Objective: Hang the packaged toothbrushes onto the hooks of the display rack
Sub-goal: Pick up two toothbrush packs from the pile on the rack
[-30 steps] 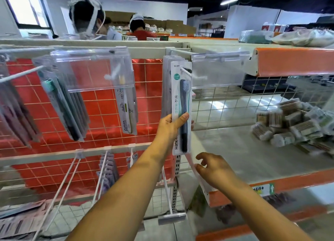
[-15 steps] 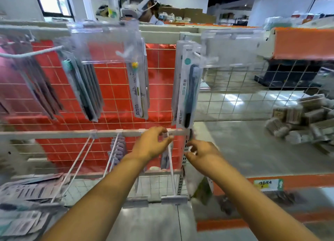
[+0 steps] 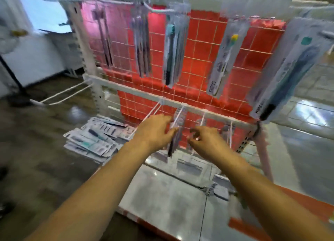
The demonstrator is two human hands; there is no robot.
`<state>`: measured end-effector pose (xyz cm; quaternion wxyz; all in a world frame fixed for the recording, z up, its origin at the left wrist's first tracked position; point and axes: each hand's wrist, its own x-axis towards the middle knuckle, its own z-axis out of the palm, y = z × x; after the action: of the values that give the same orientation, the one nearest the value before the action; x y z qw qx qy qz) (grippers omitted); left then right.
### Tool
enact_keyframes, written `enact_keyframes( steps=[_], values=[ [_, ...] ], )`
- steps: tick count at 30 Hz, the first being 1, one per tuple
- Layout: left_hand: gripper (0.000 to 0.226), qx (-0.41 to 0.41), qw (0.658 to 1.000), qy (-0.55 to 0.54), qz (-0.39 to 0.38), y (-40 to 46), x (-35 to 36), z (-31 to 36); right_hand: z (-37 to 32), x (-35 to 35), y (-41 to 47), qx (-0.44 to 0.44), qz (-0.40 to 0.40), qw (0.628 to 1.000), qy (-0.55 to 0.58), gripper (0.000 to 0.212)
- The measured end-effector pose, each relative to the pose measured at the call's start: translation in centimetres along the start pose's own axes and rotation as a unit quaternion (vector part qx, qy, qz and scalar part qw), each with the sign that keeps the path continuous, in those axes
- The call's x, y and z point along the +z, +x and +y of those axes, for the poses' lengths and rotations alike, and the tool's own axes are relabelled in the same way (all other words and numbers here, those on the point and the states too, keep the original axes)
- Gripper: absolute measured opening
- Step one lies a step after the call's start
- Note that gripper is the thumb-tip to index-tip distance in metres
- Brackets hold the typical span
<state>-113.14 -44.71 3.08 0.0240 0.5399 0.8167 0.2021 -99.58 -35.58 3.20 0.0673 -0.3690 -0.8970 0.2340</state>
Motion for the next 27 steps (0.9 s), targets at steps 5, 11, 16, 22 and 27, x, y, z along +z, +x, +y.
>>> enact_keyframes(
  steps=[5,11,16,22,27],
  values=[
    [0.04,-0.053,0.998,0.007,0.015,-3.2,-2.2,-6.1,-6.7,3.5,1.5,-0.067,-0.012,0.998,-0.005,0.025],
    [0.04,-0.08,0.997,0.012,0.014,-6.5,-4.8,-15.3,-15.7,9.4,3.4,-0.114,-0.004,0.993,0.013,0.022],
    [0.04,-0.087,0.996,0.027,-0.005,-8.2,-6.2,-23.5,-22.6,14.9,5.7,-0.13,-0.018,0.991,0.018,0.023],
    [0.04,-0.114,0.992,0.035,-0.046,-9.2,-5.6,-32.1,-27.2,22.0,9.1,-0.093,-0.061,0.994,0.007,0.024],
    [0.034,-0.152,0.985,0.014,-0.075,-9.2,-3.5,-37.6,-28.5,26.1,12.0,-0.055,-0.092,0.994,0.006,0.027]
  ],
)
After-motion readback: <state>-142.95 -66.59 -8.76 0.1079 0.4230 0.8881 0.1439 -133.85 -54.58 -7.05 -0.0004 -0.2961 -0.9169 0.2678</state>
